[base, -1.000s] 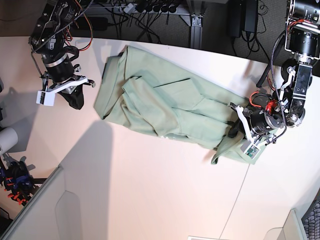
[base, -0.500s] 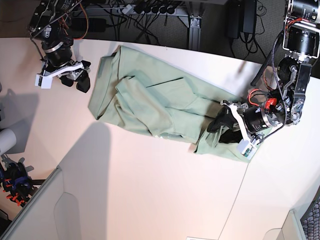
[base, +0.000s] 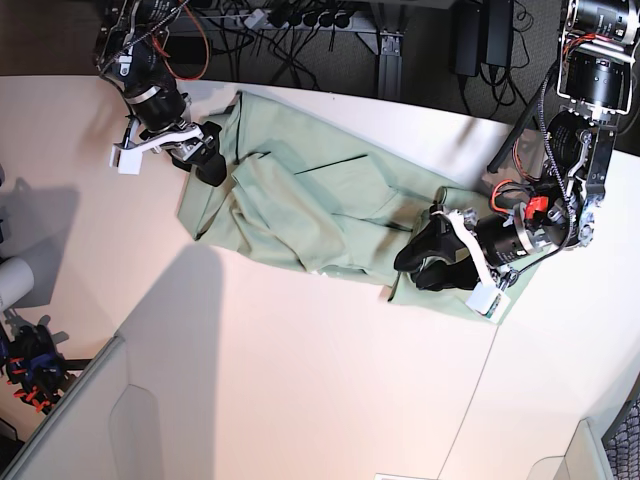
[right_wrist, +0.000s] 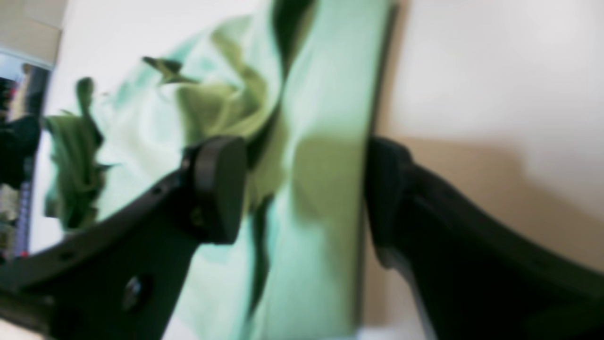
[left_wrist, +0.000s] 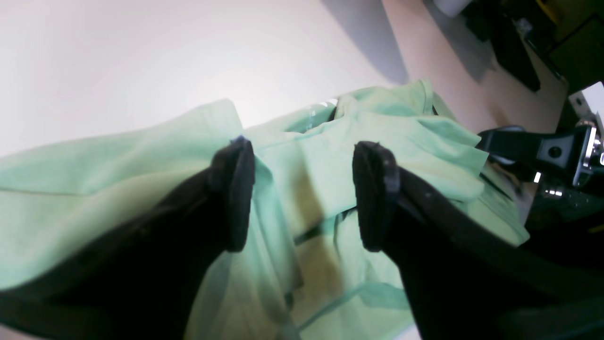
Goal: Fold the T-shirt properly
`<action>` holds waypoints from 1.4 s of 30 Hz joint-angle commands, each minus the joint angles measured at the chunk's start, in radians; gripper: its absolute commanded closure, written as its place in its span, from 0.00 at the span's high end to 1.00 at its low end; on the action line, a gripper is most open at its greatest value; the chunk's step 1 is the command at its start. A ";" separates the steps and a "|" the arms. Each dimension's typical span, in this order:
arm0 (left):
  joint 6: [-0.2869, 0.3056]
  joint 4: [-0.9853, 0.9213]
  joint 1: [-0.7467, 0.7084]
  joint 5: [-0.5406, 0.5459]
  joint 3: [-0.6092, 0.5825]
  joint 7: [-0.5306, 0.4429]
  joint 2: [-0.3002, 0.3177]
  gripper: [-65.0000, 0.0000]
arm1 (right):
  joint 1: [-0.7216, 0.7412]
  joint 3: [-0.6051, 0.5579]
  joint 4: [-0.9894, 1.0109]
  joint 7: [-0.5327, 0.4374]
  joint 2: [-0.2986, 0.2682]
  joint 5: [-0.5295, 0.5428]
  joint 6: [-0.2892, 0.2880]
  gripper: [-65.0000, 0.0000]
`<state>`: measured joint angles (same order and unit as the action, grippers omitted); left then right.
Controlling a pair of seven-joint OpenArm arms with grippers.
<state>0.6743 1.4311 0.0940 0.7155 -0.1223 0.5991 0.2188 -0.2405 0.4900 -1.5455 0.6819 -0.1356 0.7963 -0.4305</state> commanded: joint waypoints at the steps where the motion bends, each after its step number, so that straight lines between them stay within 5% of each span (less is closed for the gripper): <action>1: 0.024 0.020 0.019 0.020 0.004 -0.017 0.003 0.56 | -0.001 -0.009 -0.010 0.015 0.001 0.001 -0.004 0.61; 14: 0.024 0.020 0.019 0.022 0.004 -0.003 0.003 0.56 | 0.029 -0.047 -0.008 0.003 0.069 -0.014 -0.003 0.61; 25: 0.024 0.020 0.019 0.028 0.004 0.004 0.003 0.56 | 0.124 -0.048 0.135 -0.038 0.072 -0.032 -0.003 0.61; 33: 0.024 0.020 0.019 0.029 0.004 0.004 0.003 0.56 | 0.170 -0.048 0.254 -0.084 0.072 -0.033 -0.004 0.01; 42: 0.024 0.035 0.022 0.093 0.041 0.018 0.003 0.56 | 0.188 -0.047 0.251 -0.084 0.063 -0.037 -0.013 0.00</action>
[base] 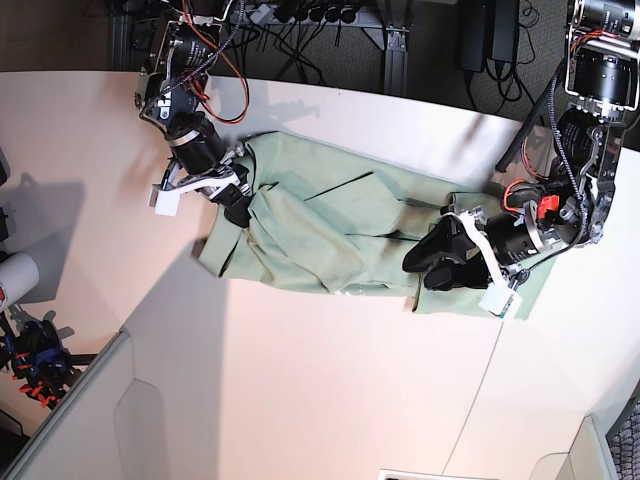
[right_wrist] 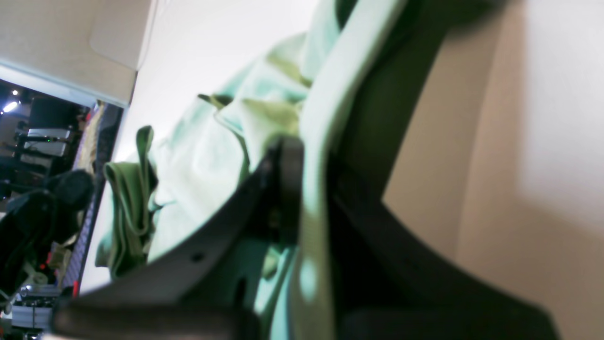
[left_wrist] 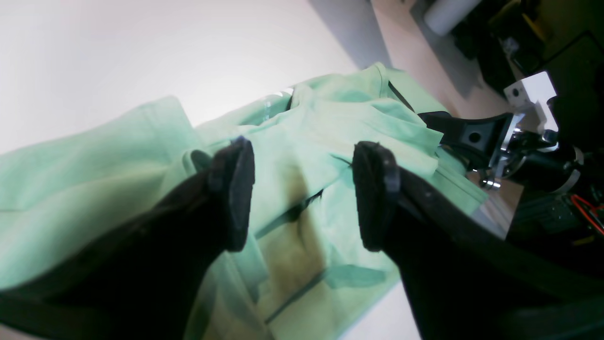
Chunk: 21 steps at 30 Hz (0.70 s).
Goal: Fold the T-shirt properly
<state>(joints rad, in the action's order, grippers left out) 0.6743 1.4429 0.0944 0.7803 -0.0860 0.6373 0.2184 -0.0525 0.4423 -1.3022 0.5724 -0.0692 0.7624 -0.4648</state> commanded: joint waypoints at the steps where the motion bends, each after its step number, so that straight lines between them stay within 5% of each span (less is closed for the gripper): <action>1: 0.024 0.036 0.022 0.033 0.013 -0.011 0.004 0.56 | -0.001 0.002 0.008 0.026 -0.009 -0.003 0.018 0.00; 21: 0.024 0.129 0.018 0.029 0.124 0.011 0.093 0.56 | -0.009 0.260 0.008 0.038 -0.289 0.005 0.014 0.00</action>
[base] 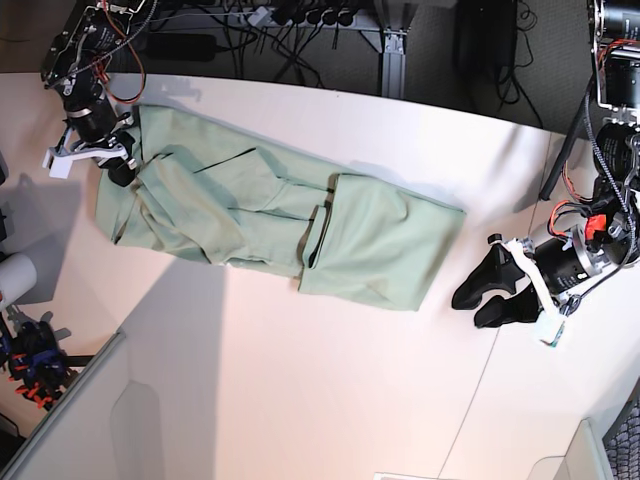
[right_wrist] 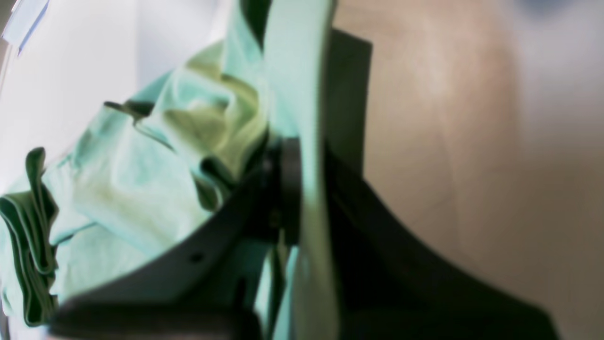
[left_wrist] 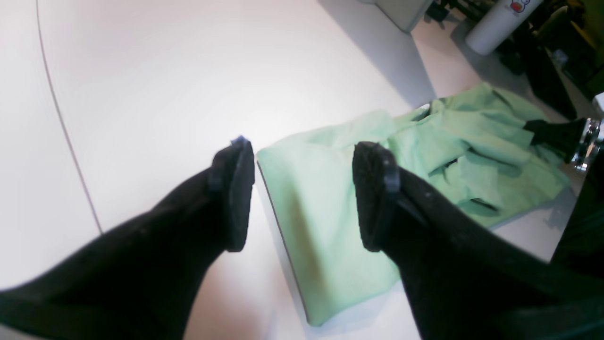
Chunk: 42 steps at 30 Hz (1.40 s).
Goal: Fold the T-shirt properly
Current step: 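Grasp the other strip end with the right gripper and fold it over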
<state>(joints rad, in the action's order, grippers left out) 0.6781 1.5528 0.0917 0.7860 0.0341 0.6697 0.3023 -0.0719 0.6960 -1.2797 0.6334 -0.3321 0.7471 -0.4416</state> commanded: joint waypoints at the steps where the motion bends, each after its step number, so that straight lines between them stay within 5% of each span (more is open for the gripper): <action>1: 0.020 0.019 0.021 0.023 0.004 -0.021 0.009 0.56 | 0.011 0.006 -0.014 -0.023 -0.034 0.024 -0.009 0.00; 9: 0.020 0.019 0.019 0.020 0.005 -0.014 0.022 0.56 | 0.011 0.018 -0.111 0.016 -0.039 0.073 -0.010 0.00; 17: 0.020 0.019 0.006 -0.014 0.007 -0.015 0.106 0.56 | 0.011 -0.014 -0.452 0.031 0.096 0.071 -0.011 0.00; 24: 0.020 0.019 -0.071 -0.051 0.007 -0.023 0.159 0.56 | 0.019 -0.301 -0.617 -0.021 0.236 -0.032 -0.011 0.00; 30: 0.020 0.019 -0.138 -0.050 0.008 -0.045 0.172 0.56 | 0.032 -0.589 -0.599 -0.060 0.337 -0.233 -0.010 0.00; 36: 0.020 0.019 -0.161 -0.042 0.008 -0.068 0.172 0.56 | 0.033 -0.773 -0.531 -0.138 0.365 -0.409 -0.010 0.00; 42: 0.020 0.019 -0.161 -0.013 0.008 -0.068 0.171 0.56 | 0.033 -0.883 -0.413 -0.226 0.366 -0.475 -0.009 0.00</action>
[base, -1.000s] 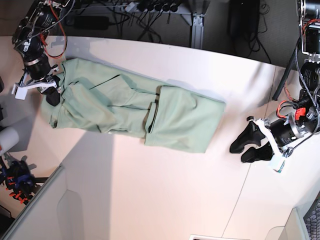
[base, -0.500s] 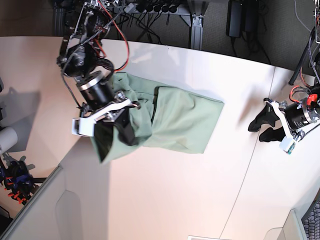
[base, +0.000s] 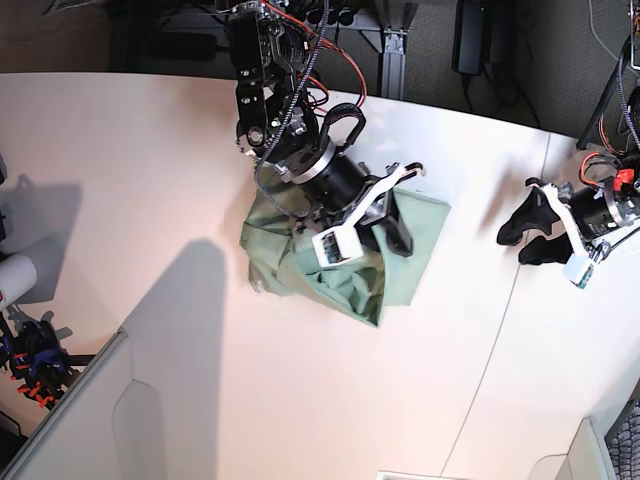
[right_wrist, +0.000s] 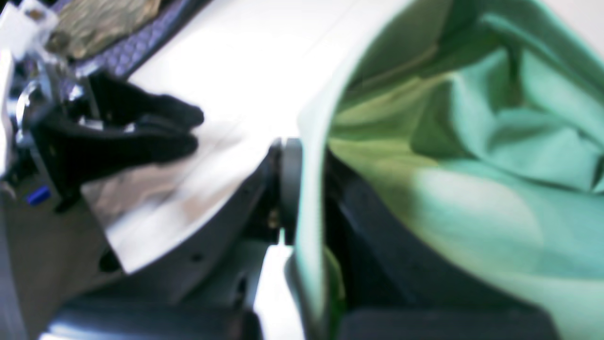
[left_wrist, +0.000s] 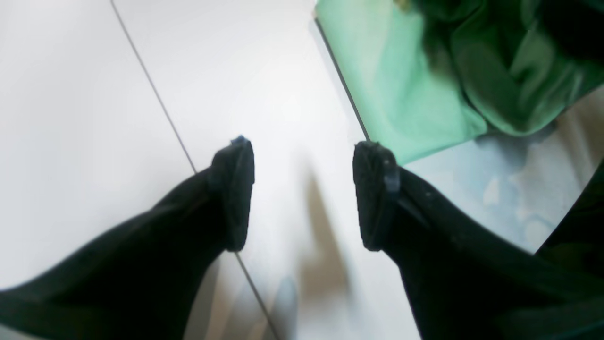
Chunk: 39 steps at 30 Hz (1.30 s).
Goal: Fold the T-shirt properly
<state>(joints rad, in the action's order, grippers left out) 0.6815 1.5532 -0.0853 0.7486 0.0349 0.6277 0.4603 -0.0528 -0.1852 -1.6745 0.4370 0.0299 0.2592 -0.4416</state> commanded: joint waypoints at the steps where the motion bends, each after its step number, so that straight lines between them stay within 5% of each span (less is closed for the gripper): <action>1: 0.017 0.018 0.016 0.028 0.007 -0.026 0.014 0.56 | 0.014 -0.015 0.001 -0.052 0.004 0.000 -0.009 0.00; 6: 0.017 0.018 0.016 0.034 0.007 -0.026 0.014 0.56 | 0.014 -0.050 0.065 -0.153 0.004 -0.035 -0.009 0.49; 9: 0.017 0.019 0.017 0.050 0.007 -0.026 0.014 0.56 | 0.024 -0.050 0.064 -0.156 0.008 -0.028 -0.009 0.59; 15: 0.017 0.080 0.018 0.063 0.007 -0.026 0.014 0.54 | 0.056 -0.045 -0.042 -0.156 0.009 0.023 -0.010 0.58; 19: 0.017 0.207 0.018 0.063 -0.001 -0.026 0.013 0.25 | 0.089 0.013 -0.141 -0.155 0.009 -0.064 -0.009 0.54; 23: 0.017 0.315 0.019 0.002 -0.083 -0.036 0.011 0.03 | 0.140 0.135 -0.132 -0.151 0.009 -0.127 -0.008 0.00; 28: 0.017 0.310 0.022 -0.290 -0.276 -0.161 -0.055 0.00 | 0.220 0.297 -0.040 -0.142 -0.016 -0.129 -0.008 0.00; 31: 0.017 0.298 0.025 -0.365 -0.387 -0.162 -0.115 0.00 | 0.301 0.348 0.084 -0.143 -0.047 -0.129 -0.008 0.00; 39: 0.017 0.090 0.052 -0.523 -0.516 -0.266 -0.232 0.00 | 0.475 0.262 0.489 -0.148 -0.103 -0.152 -0.009 0.00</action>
<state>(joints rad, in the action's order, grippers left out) 0.6949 1.6268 -0.0528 0.2138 -0.4850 0.3882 0.2302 0.3916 0.0757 -1.1648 0.3164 -0.0719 0.0933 -0.4442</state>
